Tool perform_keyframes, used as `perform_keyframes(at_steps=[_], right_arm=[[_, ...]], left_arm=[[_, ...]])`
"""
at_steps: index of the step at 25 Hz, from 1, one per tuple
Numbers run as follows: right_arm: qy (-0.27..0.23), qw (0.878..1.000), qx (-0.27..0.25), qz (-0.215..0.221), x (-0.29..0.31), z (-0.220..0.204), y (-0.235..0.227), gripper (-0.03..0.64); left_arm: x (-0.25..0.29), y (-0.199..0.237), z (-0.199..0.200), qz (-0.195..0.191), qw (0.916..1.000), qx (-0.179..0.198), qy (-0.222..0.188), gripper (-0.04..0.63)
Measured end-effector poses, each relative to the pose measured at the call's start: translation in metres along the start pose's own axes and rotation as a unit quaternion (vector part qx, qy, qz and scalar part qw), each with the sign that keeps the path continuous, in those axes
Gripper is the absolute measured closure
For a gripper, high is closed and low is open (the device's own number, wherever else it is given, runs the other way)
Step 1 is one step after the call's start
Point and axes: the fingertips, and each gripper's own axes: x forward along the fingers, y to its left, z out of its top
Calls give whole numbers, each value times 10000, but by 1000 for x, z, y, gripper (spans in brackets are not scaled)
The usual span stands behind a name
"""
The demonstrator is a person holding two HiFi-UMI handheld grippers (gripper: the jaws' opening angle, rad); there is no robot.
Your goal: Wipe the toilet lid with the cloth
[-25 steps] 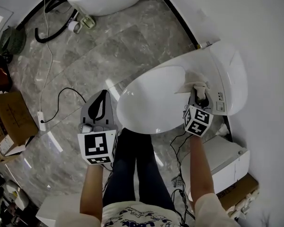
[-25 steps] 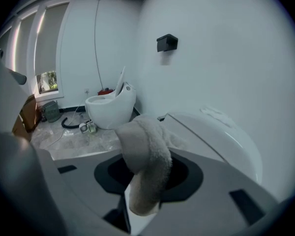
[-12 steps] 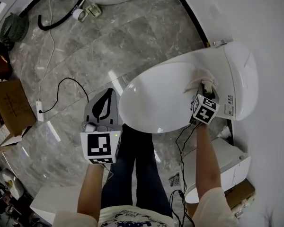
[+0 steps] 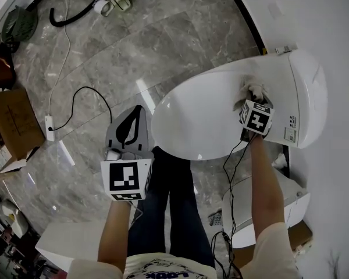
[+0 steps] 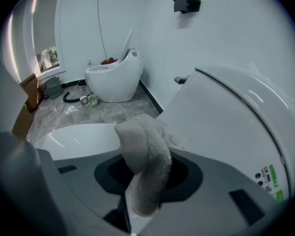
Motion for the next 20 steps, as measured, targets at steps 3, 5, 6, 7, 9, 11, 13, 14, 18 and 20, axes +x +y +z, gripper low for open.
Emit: perform_keyframes(at_steps=[3,5,6,7,9,11,13,14,18,20], right_arm=[[-14,9997,-208,135,2,6,13,499],[-21,9994,-255,213,2,7,21,499],[-32,9993,-283,255,1,8,25,499],[-52,9990,-322,307,1,9,30,499],[-111,9980,-429,456,0,11,44,499],[-159,9964,-549,632,-3,10,60,499],[-187,9944,-690,783,-6,8,77,499],[-202,9932,-761,854,-9,8,86,499],[-271,9892,-947,1089,-20,3,123,499],[-310,9872,-1032,1178,-25,-1,140,499]], left_arm=[[-2,3,-5,29,10000,-52,22,588],[-4,4,-7,40,10000,-85,33,588],[-4,5,-7,45,9999,-96,31,588],[-5,6,-7,51,9999,-105,23,588],[-6,7,-7,68,9999,-130,1,588],[-7,7,-9,82,9998,-157,-4,588],[-9,9,-10,100,9998,-181,-2,588],[-10,11,-10,113,9998,-193,0,588],[-16,17,-14,141,9996,-224,20,588],[-20,18,-15,150,9996,-244,13,588]])
